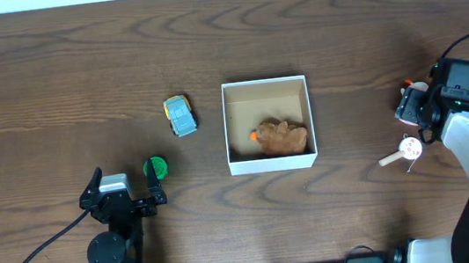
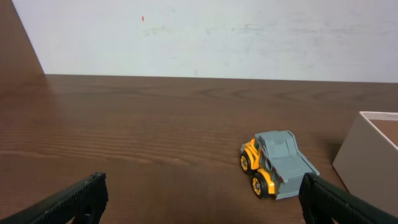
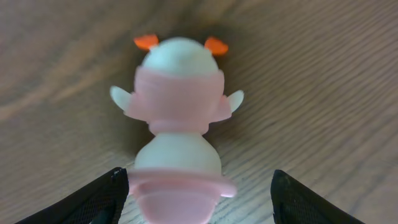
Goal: Pack container
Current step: 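Grasp the pink-white figurine with the right gripper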
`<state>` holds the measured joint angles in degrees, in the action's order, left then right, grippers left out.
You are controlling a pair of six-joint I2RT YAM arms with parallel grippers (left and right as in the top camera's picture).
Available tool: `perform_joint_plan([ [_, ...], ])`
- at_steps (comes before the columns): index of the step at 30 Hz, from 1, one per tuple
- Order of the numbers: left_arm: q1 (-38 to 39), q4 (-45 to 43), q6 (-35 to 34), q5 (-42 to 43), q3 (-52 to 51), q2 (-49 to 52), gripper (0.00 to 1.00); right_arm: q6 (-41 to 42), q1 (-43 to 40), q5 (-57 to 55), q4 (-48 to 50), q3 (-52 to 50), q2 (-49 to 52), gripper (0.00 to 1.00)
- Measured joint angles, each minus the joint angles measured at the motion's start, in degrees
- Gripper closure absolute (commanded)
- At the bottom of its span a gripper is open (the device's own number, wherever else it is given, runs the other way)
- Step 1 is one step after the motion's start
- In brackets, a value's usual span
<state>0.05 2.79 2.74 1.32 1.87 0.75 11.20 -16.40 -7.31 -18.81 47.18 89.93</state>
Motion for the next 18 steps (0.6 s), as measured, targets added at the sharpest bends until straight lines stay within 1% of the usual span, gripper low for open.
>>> perform_joint_plan([
  [2,0.0,0.0,0.0,0.0,0.0,0.0,0.02,0.0,0.0,0.0,0.7,0.0,1.5,0.27],
  [3,0.0,0.0,0.0,0.0,0.0,0.0,0.02,0.1,0.0,0.0,0.9,0.0,2.0,0.33],
  [6,0.0,0.0,0.0,0.0,0.0,0.0,0.02,0.2,0.0,0.7,1.1,0.0,2.7,0.6],
  [7,0.0,0.0,0.0,0.0,0.0,0.0,0.02,0.2,0.0,0.9,1.2,0.0,2.7,0.66],
  [9,0.0,0.0,0.0,0.0,0.0,0.0,0.02,0.6,0.0,1.2,1.3,0.0,2.7,0.71],
  [10,0.0,0.0,0.0,0.0,0.0,0.0,0.02,0.5,0.0,1.4,1.1,0.0,2.7,0.77],
  [11,0.0,0.0,0.0,0.0,0.0,0.0,0.02,0.4,0.0,1.5,0.9,0.0,2.7,0.93],
  [12,0.0,0.0,0.0,0.0,0.0,0.0,0.02,0.3,0.0,1.6,0.6,0.0,2.7,0.99],
  [18,0.0,0.0,0.0,0.0,0.0,0.0,0.02,-0.3,0.0,4.6,-0.6,0.0,1.6,0.99],
])
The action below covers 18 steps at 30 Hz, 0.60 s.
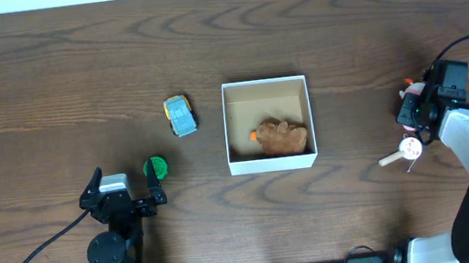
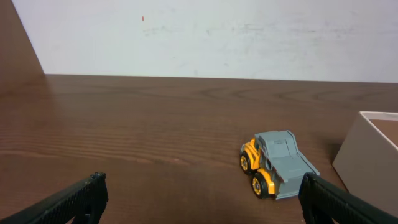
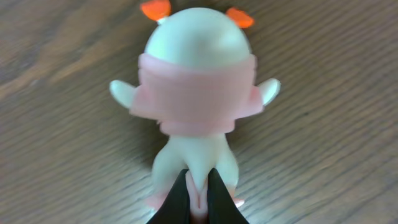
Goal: Pack container
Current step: 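Grasp the pink-white figurine with the right gripper, then carry the figurine into the box beside the capybara and release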
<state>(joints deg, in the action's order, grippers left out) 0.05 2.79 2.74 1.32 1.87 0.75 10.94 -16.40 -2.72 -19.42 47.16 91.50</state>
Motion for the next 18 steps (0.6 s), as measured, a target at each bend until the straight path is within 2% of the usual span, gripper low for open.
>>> perform_joint_plan([
  [4,0.0,0.0,0.0,0.0,0.0,0.0,0.02,-1.8,0.0,3.4,-1.1,0.0,-5.0,0.99],
  [11,0.0,0.0,0.0,0.0,0.0,0.0,0.02,-7.6,3.0,8.0,-3.1,2.2,-19.6,0.99],
  [18,0.0,0.0,0.0,0.0,0.0,0.0,0.02,-24.5,14.8,17.6,-2.4,7.4,-31.3,0.99],
])
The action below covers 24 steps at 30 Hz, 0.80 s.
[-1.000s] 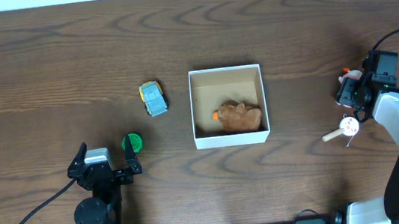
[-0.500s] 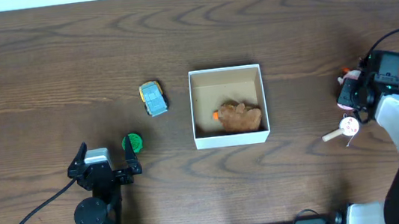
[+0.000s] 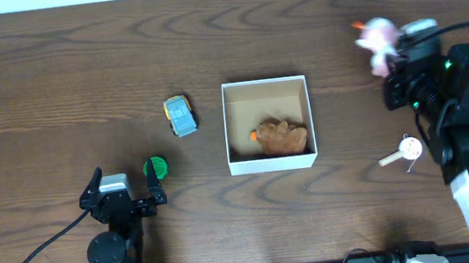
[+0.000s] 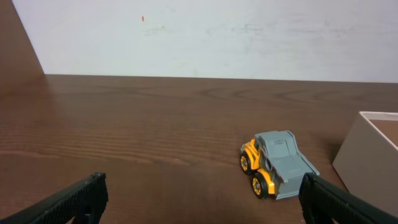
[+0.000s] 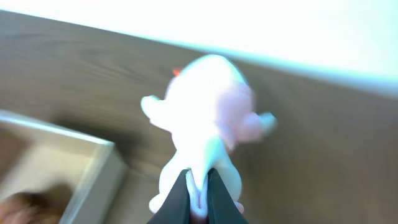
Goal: Pack container
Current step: 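Carry the figurine into the box beside the capybara and release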
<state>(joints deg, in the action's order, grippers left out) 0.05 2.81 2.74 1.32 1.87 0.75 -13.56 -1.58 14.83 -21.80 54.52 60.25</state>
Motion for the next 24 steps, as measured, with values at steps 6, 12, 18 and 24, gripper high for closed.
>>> perform_joint_plan([
  [6,0.0,0.0,0.0,0.0,0.0,0.0,0.02,-18.7,11.7,9.0,-1.9,0.2,-3.4,0.99],
  [12,0.0,0.0,0.0,0.0,0.0,0.0,0.02,-31.2,17.8,10.5,-5.1,0.2,-0.5,0.99],
  [18,0.0,0.0,0.0,0.0,0.0,0.0,0.02,-38.4,19.7,8.5,-4.0,0.2,7.1,0.99],
  [24,0.0,0.0,0.0,0.0,0.0,0.0,0.02,-41.1,20.2,4.3,0.7,0.2,14.1,0.99],
])
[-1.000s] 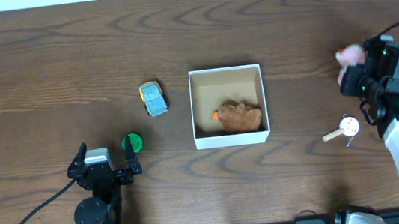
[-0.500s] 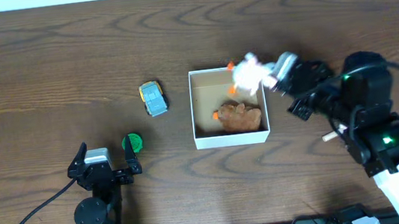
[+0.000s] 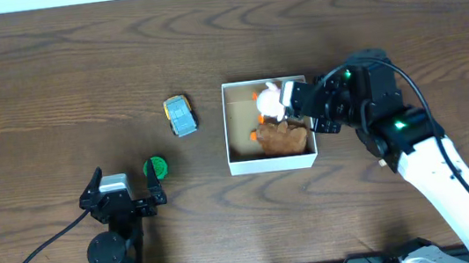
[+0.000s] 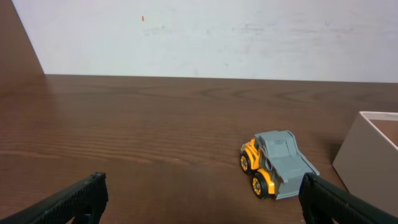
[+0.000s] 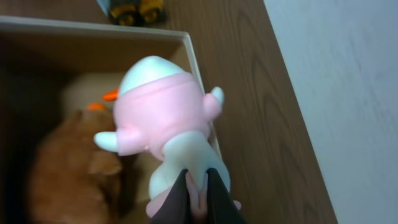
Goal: Pack container
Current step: 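Carry the figurine into the box beside the capybara and release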
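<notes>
A white open box (image 3: pixel 228 130) stands mid-table with a brown plush toy (image 3: pixel 283 137) inside. My right gripper (image 5: pixel 198 198) is shut on a pink-and-white figurine (image 5: pixel 165 112), holding it over the box's far right corner; overhead the figurine (image 3: pixel 268 98) sits above the box's far wall. A grey-and-yellow toy truck (image 4: pixel 275 164) lies left of the box, also visible overhead as the truck (image 3: pixel 180 116). My left gripper (image 4: pixel 199 198) rests open near the front left, well short of the truck, with nothing between its fingers.
A small green round piece (image 3: pixel 157 167) lies by the left arm. A white lollipop-shaped item (image 3: pixel 405 151) lies at the right of the table. Behind the table stands a white wall (image 4: pixel 205 37).
My right gripper carried the figurine from high at the table's far right to over the box's far right corner. The left arm has not moved.
My right gripper stood open around the figurine lying at the table's right. Then it was shut on the figurine's base. After that it held the figurine lifted off the table, and now over the box with the plush toy. The left arm stayed still throughout.
</notes>
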`<state>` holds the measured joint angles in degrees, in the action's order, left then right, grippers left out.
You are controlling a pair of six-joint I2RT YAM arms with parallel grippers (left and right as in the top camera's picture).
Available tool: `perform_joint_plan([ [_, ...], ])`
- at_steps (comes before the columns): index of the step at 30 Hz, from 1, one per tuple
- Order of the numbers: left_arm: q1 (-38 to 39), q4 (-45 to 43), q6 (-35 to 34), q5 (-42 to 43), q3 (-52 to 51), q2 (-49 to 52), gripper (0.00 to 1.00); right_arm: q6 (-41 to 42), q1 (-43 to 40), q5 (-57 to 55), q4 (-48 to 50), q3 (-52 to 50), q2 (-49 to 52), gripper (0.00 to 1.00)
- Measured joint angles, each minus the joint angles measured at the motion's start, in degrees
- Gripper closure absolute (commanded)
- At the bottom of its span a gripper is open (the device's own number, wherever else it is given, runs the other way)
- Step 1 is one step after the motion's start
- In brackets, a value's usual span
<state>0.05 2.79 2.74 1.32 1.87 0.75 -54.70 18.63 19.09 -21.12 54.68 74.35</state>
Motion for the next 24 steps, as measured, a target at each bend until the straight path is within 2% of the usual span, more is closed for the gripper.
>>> perform_joint_plan([
  [13,0.0,0.0,0.0,0.0,0.0,0.0,0.02,-0.6,0.0,-2.7,2.9,0.0,9.2,0.99],
  [24,0.0,0.0,0.0,0.0,0.0,0.0,0.02,-0.3,0.0,-2.8,2.1,0.0,10.3,0.99],
])
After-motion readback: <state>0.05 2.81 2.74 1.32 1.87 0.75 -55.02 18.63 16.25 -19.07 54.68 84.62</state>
